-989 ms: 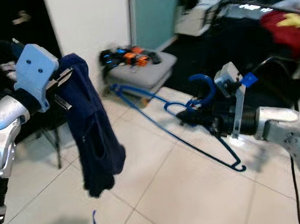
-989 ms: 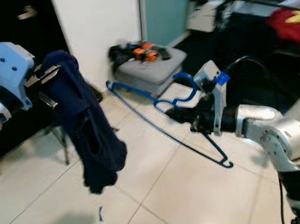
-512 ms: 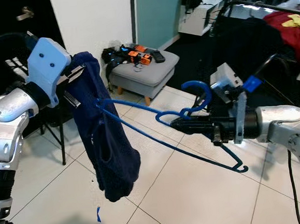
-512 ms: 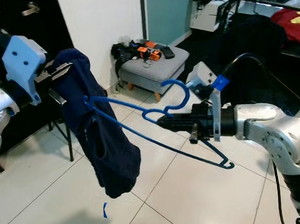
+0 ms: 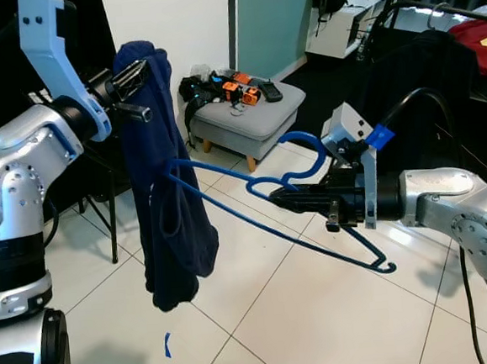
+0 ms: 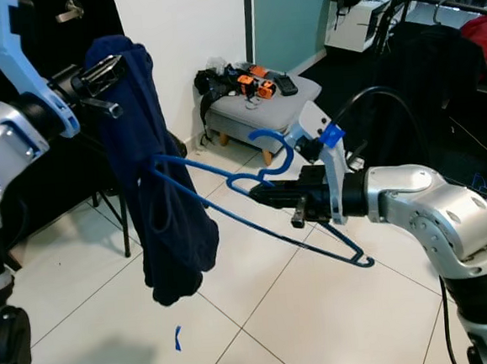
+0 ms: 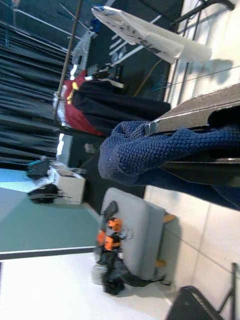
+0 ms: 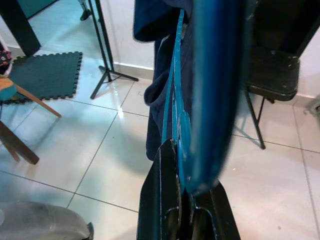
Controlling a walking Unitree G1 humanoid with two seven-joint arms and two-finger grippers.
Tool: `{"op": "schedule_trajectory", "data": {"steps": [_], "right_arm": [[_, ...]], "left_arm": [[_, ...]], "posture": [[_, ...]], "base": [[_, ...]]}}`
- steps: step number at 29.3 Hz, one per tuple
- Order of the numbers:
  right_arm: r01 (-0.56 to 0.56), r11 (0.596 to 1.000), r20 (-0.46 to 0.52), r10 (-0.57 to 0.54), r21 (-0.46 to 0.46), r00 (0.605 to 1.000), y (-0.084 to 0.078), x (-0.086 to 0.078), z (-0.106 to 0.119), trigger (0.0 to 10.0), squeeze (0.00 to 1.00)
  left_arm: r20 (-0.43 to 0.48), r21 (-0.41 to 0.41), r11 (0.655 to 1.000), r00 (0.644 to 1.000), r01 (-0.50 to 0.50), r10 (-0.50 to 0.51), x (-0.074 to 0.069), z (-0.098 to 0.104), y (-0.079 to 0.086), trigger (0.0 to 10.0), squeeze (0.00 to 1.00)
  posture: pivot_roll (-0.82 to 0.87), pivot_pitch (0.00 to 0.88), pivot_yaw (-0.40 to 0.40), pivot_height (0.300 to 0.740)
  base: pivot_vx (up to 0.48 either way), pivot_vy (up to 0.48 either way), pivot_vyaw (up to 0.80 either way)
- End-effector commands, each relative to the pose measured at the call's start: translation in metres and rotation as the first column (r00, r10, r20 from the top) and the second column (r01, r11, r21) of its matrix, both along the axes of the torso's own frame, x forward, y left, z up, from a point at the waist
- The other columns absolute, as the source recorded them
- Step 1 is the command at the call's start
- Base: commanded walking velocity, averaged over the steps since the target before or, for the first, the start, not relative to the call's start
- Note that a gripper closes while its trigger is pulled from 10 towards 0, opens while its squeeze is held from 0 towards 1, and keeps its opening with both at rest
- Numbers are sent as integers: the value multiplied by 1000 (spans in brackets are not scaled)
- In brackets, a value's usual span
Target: Hang hanger
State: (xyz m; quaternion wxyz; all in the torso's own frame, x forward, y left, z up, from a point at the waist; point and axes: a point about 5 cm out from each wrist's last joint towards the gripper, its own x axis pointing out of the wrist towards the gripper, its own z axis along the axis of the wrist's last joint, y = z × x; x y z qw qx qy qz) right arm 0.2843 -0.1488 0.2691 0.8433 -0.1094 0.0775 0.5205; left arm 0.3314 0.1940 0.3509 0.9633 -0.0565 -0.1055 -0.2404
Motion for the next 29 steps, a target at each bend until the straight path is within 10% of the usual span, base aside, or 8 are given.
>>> {"op": "schedule_trajectory", "data": {"steps": [1, 17, 29], "right_arm": [[16, 1000, 13, -16, -16, 1000, -3, 0, 3, 10000, 0], [119, 992, 2, -119, -47, 993, -11, 10, -3, 10000, 0], [102, 995, 15, -102, -17, 995, -5, 11, 0, 10000, 0]], "left_arm": [[-11, -1, 999, 999, -37, 37, -2, 8, 11, 10000, 0], [30, -120, 986, 993, 115, -112, -20, 38, -15, 10000, 0], [41, -66, 973, 975, 223, -220, -26, 38, -30, 10000, 0]], "posture": [[-95, 33, 7, 740], [-87, 34, 11, 740], [-85, 37, 12, 740]], "base": [[0, 0, 0], [0, 0, 0], [0, 0, 0]]}}
